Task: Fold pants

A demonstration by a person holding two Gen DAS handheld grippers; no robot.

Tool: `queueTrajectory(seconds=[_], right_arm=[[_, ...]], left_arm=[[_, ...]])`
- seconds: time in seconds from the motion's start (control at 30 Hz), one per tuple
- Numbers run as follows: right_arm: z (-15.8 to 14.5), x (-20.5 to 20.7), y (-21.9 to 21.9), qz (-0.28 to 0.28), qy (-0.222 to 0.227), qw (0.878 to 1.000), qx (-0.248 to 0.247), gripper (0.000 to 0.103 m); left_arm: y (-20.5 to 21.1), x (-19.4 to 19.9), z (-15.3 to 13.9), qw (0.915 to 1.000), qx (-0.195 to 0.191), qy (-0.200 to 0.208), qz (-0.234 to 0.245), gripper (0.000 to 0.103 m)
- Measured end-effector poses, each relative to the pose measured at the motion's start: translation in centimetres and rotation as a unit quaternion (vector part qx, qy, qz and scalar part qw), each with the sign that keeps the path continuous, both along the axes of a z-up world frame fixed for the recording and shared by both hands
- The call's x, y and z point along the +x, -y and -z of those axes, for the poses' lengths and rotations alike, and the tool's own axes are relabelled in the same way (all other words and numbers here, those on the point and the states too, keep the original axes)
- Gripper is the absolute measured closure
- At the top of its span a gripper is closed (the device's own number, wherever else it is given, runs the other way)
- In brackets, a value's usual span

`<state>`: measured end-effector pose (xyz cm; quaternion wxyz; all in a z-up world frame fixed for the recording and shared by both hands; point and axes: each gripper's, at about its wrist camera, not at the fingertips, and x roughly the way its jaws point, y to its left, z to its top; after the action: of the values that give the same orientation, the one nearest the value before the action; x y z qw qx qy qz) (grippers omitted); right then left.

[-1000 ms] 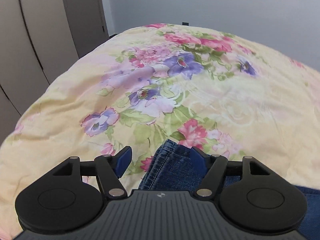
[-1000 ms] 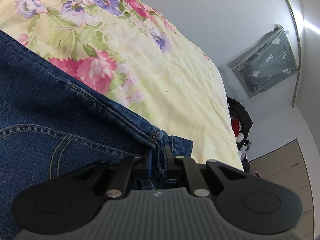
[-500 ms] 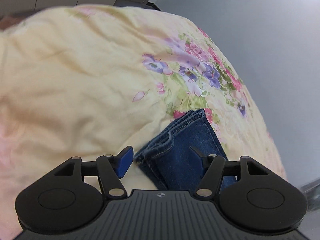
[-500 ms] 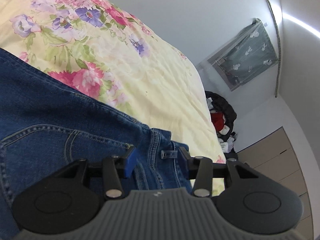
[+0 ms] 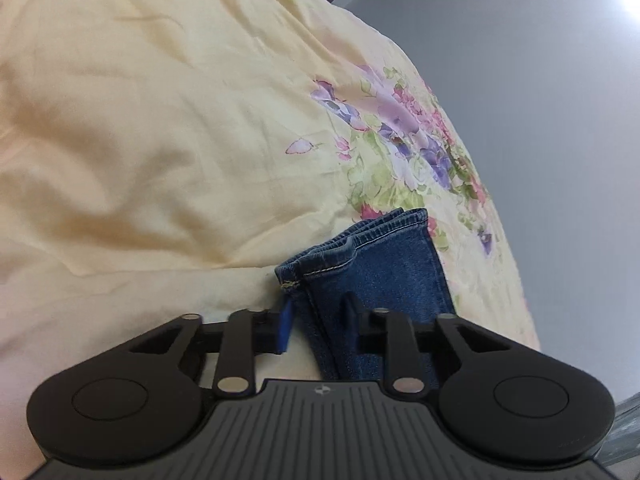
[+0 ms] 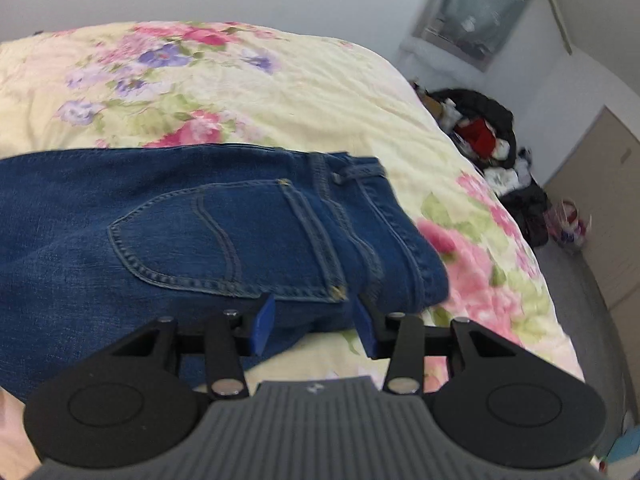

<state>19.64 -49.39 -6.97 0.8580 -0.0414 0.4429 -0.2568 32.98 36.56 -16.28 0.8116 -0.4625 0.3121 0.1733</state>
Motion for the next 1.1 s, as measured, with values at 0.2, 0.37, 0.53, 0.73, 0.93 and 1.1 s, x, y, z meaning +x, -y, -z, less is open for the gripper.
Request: queueTrajectory(seconds=[0.2, 0.37, 0.53, 0.73, 0.93, 1.1], right_arm=[[-0.6, -2.6, 0.2, 0.017, 0.006, 0.999, 0.037, 0.069], [0.2, -4.3, -2.5, 0.002, 0.020, 0.992, 0.127, 0.069], [2.5, -6.0, -7.1, -0.033, -0.013, 0.984, 0.174, 0.071], [5.5, -4.4, -11.5, -0.082, -0.017, 0.983, 0.165, 0.071], [7.0, -2.3, -11.6, -0.052, -0.024, 0.985, 0.165, 0.098], [2.1, -4.4, -11.0, -0.067, 0.014, 0.984, 0.162, 0.101]], left_arm=[[1.1, -0.1, -4.4, 0.9947, 0.098, 0.008, 0.030, 0.097], [1.5, 0.7, -2.1, 0.9910, 0.122, -0.045, 0.032, 0.097], [1.8, 1.1, -1.5, 0.9885, 0.133, -0.062, 0.035, 0.097], [2.1, 1.6, -1.7, 0.9853, 0.148, -0.074, 0.045, 0.097], [2.5, 1.3, -3.2, 0.9857, 0.152, -0.063, 0.036, 0.097], [2.7, 0.2, -7.4, 0.9845, 0.170, -0.026, 0.037, 0.097]])
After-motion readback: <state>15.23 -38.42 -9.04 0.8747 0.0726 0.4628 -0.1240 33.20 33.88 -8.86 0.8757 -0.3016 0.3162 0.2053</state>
